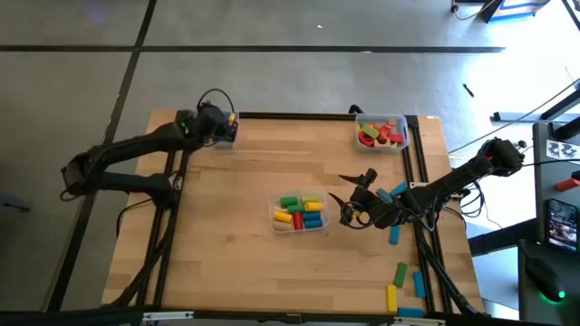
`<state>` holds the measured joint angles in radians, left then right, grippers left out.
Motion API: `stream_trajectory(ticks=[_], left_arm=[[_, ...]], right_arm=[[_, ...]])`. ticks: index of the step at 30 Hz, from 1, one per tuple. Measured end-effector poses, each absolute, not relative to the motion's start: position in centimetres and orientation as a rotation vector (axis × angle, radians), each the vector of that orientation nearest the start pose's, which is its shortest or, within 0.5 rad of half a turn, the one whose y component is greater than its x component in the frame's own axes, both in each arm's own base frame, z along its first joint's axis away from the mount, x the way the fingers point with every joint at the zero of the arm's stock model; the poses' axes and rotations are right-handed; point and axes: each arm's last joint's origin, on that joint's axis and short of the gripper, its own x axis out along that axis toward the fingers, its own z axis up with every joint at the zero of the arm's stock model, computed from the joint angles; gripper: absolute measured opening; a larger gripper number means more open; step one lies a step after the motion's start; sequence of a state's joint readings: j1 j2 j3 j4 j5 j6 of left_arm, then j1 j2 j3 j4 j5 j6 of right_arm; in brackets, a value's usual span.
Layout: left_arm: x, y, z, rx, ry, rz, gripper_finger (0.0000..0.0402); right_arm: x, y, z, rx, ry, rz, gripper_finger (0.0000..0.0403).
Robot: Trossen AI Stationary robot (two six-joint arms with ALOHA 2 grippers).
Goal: Sort blocks by size
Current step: Put the blue rectangular block into the top left transparent bin
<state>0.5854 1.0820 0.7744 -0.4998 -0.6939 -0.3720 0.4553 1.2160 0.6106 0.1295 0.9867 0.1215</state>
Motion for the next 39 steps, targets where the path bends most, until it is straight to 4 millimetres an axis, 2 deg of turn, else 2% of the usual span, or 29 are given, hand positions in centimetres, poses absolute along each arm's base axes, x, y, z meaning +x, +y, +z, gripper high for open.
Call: stream_trajectory(ticks=[8, 15, 20, 25, 30, 35, 39], left_arm=[[15.7, 15.7, 24.0, -0.269, 0.661, 1.431, 0.0178], [15.7, 15.6, 24.3, -0.328, 0.636, 1.327, 0.0215], [18.1, 13.5, 25.8, -0.250, 0.502, 1.140, 0.0213], [21.0, 10.5, 27.0, -0.122, 0.354, 0.937, 0.0208], [22.4, 7.2, 26.2, -0.054, 0.229, 0.772, 0.0209], [22.7, 4.5, 25.2, -0.055, 0.036, 0.626, 0.0210], [22.6, 3.0, 24.0, -0.060, 0.035, 0.503, 0.0210]], right_arm=[[22.5, 8.3, 22.3, -0.201, 0.329, -0.541, 0.0285], [22.4, 8.4, 22.2, -0.229, 0.341, -0.524, 0.0285], [22.4, 8.4, 22.2, -0.250, 0.351, -0.514, 0.0285], [21.8, 8.3, 22.4, -0.217, 0.391, -0.419, 0.0285], [20.7, 7.8, 24.1, -0.129, 0.539, -0.451, 0.0285], [19.5, 7.5, 26.4, 0.032, 0.720, -0.473, 0.0285], [18.6, 7.5, 26.6, 0.237, 0.863, -0.462, 0.0285]])
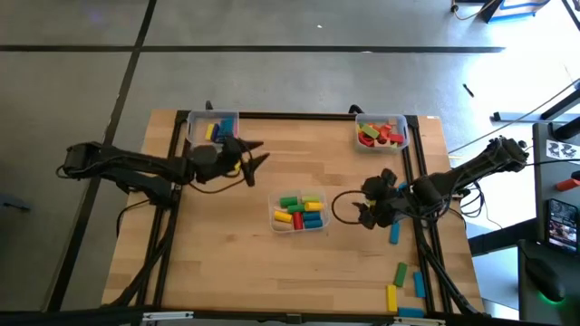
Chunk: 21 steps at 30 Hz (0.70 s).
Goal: Sort blocks by size
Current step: Put the blue rectangular block into the top left transparent bin
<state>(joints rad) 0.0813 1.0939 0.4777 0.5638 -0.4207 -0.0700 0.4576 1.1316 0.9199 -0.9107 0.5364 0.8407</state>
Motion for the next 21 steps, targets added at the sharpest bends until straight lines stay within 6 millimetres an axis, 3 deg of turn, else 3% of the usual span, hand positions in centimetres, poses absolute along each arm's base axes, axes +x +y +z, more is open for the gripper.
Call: stream_trajectory(ticks=[6, 11, 16, 21], left_arm=[[22.7, 1.7, 24.2, -0.067, 0.027, 0.438, 0.0210], [22.8, 0.9, 24.2, -0.064, 0.024, 0.403, 0.0210], [22.8, 0.7, 24.3, -0.046, 0.024, 0.395, 0.0210], [22.8, 0.7, 24.4, -0.045, 0.010, 0.396, 0.0210]], right_arm=[[18.0, 8.8, 24.9, 0.697, 1.133, -0.427, 0.0285], [17.0, 10.3, 22.1, 0.954, 1.352, -0.581, 0.0285], [15.7, 10.4, 18.9, 0.972, 1.478, -0.809, 0.0285], [14.6, 9.7, 17.1, 0.947, 1.531, -0.964, 0.0285]])
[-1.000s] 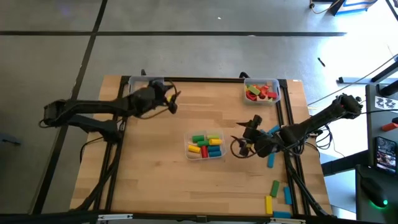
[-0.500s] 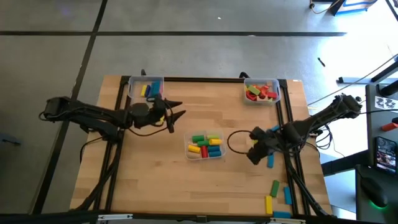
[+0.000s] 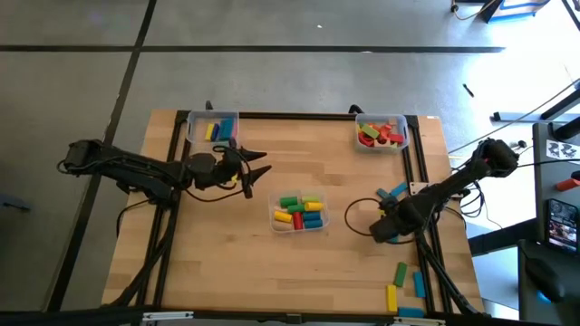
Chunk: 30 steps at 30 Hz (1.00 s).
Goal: Sort blocks by size
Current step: Put the blue rectangular block into the top left transparent bin
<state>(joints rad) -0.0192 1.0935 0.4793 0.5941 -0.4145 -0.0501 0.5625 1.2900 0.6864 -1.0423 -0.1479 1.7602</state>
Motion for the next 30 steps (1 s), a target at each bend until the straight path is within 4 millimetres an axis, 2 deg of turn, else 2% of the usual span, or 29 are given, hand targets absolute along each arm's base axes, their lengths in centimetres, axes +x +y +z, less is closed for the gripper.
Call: stream_trajectory(ticks=[6, 12, 16, 23, 26, 30], left_arm=[[22.8, 0.8, 24.4, -0.018, 0.010, 0.397, 0.0210], [22.8, 0.8, 24.4, -0.019, 0.014, 0.397, 0.0210], [22.8, 0.8, 24.4, -0.020, 0.014, 0.397, 0.0210], [22.8, 0.8, 24.4, -0.021, 0.014, 0.397, 0.0210], [22.8, 0.8, 24.4, -0.021, 0.015, 0.397, 0.0210], [22.8, 0.8, 24.4, -0.020, 0.017, 0.397, 0.0210]], right_arm=[[13.8, 9.3, 15.2, 0.976, 1.544, -0.992, 0.0277], [13.7, 9.3, 13.8, 1.031, 1.517, -0.940, 0.0231], [13.8, 9.3, 13.8, 1.002, 1.510, -0.898, 0.0181], [13.9, 9.2, 13.8, 0.843, 1.534, -0.740, 0.0095], [14.0, 9.2, 13.8, 0.791, 1.545, -0.683, 0.0083], [14.7, 9.6, 14.5, 0.703, 1.519, -0.574, 0.0093]])
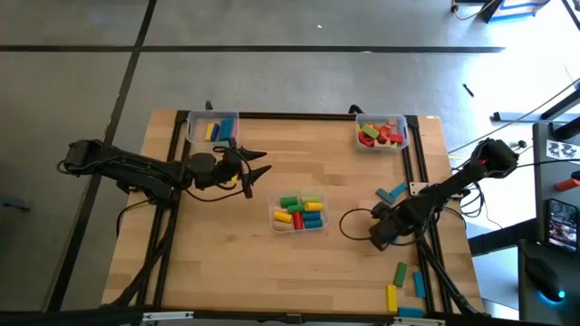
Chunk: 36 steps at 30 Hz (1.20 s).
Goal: Sort blocks by size
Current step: Put the blue rectangular block into the top left transparent bin
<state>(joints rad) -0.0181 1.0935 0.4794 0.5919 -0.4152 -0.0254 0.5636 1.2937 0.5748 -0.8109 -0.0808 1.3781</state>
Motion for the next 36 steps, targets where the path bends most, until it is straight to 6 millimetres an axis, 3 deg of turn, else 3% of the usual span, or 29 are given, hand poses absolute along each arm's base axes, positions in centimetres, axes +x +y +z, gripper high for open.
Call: stream_trajectory(ticks=[8, 15, 22, 25, 28, 32, 36], left_arm=[[22.8, 0.8, 24.4, -0.016, 0.016, 0.397, 0.0210], [22.8, 0.7, 24.4, -0.015, 0.015, 0.378, 0.0210], [22.8, 0.7, 24.4, -0.015, 0.016, 0.376, 0.0210], [22.8, 0.7, 24.4, -0.015, 0.016, 0.375, 0.0210], [22.8, 0.7, 24.4, -0.014, 0.017, 0.374, 0.0210], [22.8, 0.7, 24.4, -0.014, 0.017, 0.374, 0.0210], [22.8, 0.7, 24.4, -0.014, 0.017, 0.374, 0.0210]], right_arm=[[17.5, 10.8, 18.3, 0.516, 1.335, -0.366, 0.0072], [19.2, 11.1, 21.1, 0.341, 1.119, -0.337, 0.0034], [19.1, 11.2, 21.0, 0.422, 1.140, -0.362, 0.0021], [18.9, 11.1, 20.0, 0.451, 1.175, -0.389, 0.0058], [18.9, 11.2, 18.6, 0.445, 1.179, -0.381, 0.0122], [19.7, 11.7, 16.6, 0.408, 1.135, -0.289, 0.0205], [20.4, 12.5, 15.5, 0.310, 1.037, -0.240, 0.0264]])
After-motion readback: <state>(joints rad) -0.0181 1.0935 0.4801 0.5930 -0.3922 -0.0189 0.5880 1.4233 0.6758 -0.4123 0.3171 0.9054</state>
